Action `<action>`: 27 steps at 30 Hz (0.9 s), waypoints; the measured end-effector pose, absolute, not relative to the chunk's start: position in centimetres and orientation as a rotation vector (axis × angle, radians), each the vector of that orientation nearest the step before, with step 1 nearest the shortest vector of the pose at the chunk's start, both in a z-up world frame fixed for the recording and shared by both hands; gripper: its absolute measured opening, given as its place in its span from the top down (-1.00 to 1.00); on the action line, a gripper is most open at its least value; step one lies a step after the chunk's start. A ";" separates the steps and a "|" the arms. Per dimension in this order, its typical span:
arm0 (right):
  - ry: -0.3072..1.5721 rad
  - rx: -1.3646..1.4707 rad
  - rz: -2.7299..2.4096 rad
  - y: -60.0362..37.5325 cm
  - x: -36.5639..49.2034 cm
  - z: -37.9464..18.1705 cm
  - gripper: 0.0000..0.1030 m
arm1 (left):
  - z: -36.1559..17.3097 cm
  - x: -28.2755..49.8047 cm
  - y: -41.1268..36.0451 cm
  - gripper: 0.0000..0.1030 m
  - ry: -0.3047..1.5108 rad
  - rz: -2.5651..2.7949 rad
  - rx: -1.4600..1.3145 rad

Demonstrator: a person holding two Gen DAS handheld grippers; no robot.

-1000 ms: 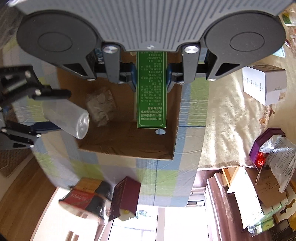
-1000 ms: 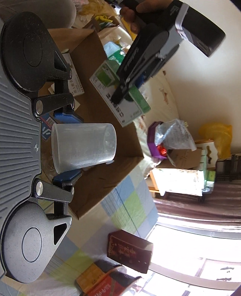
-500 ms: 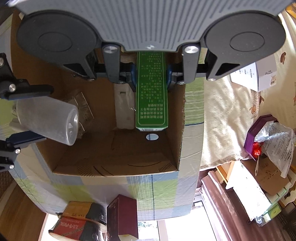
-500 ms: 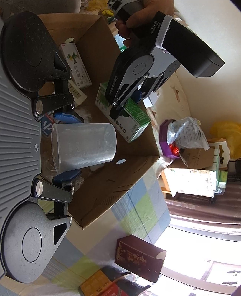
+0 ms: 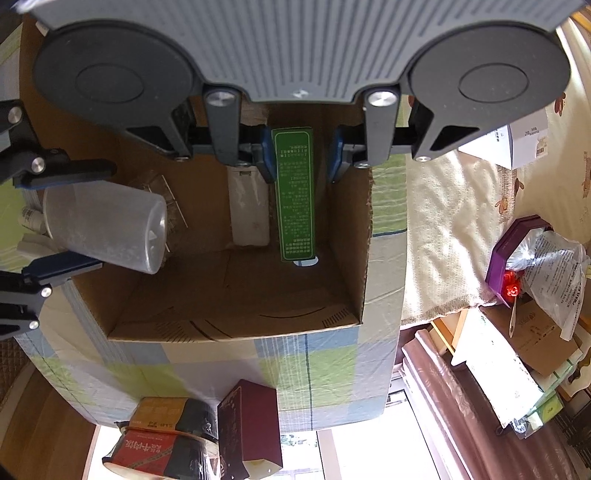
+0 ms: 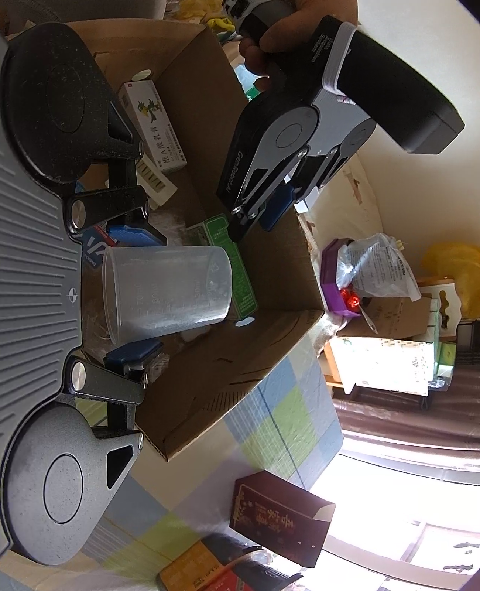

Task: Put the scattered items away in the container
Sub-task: 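Lower the green box and cup into the cardboard box and open both grippers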

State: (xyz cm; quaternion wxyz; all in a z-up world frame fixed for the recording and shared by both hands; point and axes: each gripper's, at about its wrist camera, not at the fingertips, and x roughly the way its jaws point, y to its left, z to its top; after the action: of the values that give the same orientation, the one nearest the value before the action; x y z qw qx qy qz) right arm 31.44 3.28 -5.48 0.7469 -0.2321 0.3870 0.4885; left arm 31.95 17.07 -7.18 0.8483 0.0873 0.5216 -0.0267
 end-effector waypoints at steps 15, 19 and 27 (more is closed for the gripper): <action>0.811 -0.567 1.080 4.3 30.9 -6.1 -0.67 | -6.0 30.6 17.5 0.17 1.083 -0.067 0.169; 0.751 -0.597 1.080 4.0 30.1 -6.1 -0.80 | -5.8 30.3 17.7 0.13 1.082 -0.072 0.160; 0.770 -0.637 1.093 3.1 29.2 -5.3 -0.80 | -5.4 29.1 17.5 -0.14 1.089 -0.085 0.147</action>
State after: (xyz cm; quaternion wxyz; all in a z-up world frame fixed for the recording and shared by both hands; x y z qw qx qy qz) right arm 29.21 3.14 -5.31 0.7383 -0.2900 0.3508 0.4978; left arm 29.09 17.52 -5.45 0.8521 0.0700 0.5172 -0.0402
